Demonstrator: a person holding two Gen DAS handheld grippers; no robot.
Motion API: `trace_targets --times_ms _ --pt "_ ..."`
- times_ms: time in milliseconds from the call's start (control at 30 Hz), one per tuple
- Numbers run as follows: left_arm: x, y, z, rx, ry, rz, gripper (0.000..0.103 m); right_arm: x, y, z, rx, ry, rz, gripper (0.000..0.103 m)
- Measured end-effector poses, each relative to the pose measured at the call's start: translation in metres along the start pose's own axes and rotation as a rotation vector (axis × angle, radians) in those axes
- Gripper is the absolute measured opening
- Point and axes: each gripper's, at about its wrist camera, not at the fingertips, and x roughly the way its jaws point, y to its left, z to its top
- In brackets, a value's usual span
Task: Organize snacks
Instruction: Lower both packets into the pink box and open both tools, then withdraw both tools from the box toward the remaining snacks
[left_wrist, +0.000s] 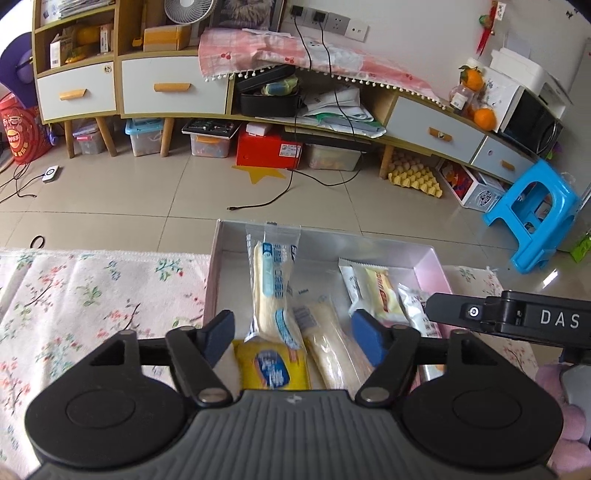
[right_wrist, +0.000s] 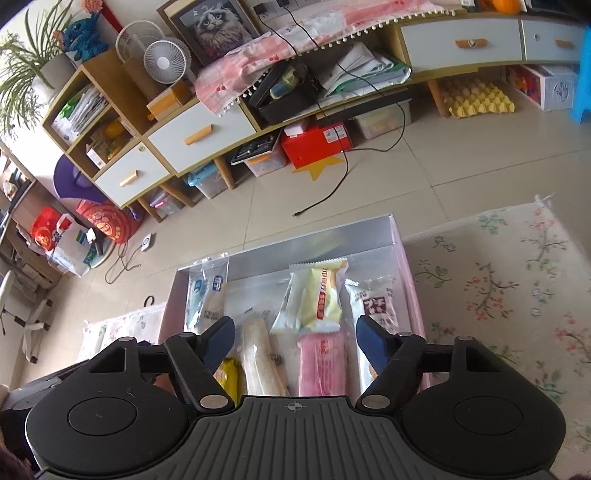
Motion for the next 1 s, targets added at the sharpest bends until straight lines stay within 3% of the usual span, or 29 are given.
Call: trace_targets --times_ms 600,1000 --pt "-0.073 -0.008 -0.048 0.004 0.004 0.014 0.1 -0.083 0.008 -0.061 -0.089 0.016 -0.041 0.087" --pt "-0.098 -0.01 -0.098 0.075 0.056 0.033 0.103 -0.11 0.006 -0.107 -0.146 0.041 -0.063 0.089"
